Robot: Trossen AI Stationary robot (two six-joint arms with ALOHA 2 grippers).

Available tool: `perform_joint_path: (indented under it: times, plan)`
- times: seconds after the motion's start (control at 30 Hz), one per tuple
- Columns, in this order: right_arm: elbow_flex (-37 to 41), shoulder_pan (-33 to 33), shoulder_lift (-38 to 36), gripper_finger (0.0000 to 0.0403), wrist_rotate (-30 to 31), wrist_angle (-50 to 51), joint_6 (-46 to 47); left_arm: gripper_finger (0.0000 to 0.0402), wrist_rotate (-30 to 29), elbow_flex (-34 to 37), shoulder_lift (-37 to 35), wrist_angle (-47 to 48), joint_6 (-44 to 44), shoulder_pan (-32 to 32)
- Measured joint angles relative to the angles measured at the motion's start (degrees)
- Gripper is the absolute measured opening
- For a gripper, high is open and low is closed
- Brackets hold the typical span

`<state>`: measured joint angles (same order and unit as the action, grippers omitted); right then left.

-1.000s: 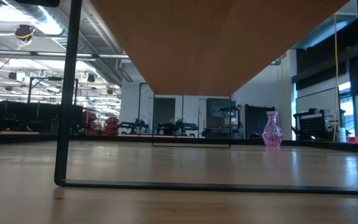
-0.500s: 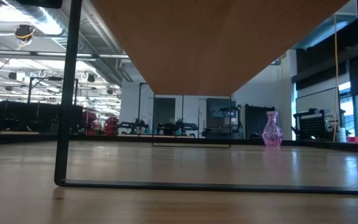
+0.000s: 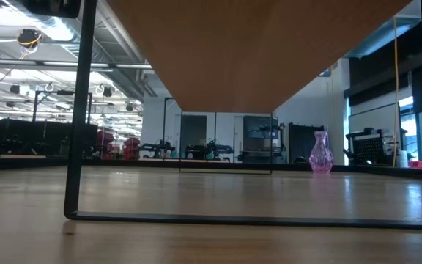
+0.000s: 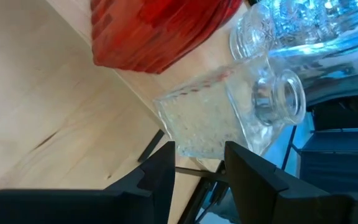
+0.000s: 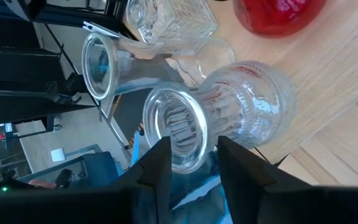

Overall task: Sort vases onto shelf
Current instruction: Put the transparent vase on the shelf aligned with the other transparent vases, then adjust the transparent vase on the bottom of the shelf

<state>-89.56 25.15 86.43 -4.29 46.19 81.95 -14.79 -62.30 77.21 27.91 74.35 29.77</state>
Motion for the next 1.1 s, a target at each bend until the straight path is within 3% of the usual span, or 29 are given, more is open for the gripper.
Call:
perform_joint_path:
  times: [0.3, 0.73, 1.1]
  plan:
    - [0.0, 0.0, -1.0, 0.0113, -0.5, -3.1, -1.3, 0.0132, 1.0, 0.0, 0.0, -0.1, 0.0, 0.0]
    - [-0.1, 0.0, -8.2, 0.0113, 10.9, 1.3, -1.4, 0.0132, 1.0, 0.0, 0.0, -0.7, -0.1, 0.0]
    - [-0.1, 0.0, -8.4, 0.0113, 12.2, 6.4, -1.2, 0.0132, 5.1, 0.0, 6.9, -8.4, -0.1, -0.2]
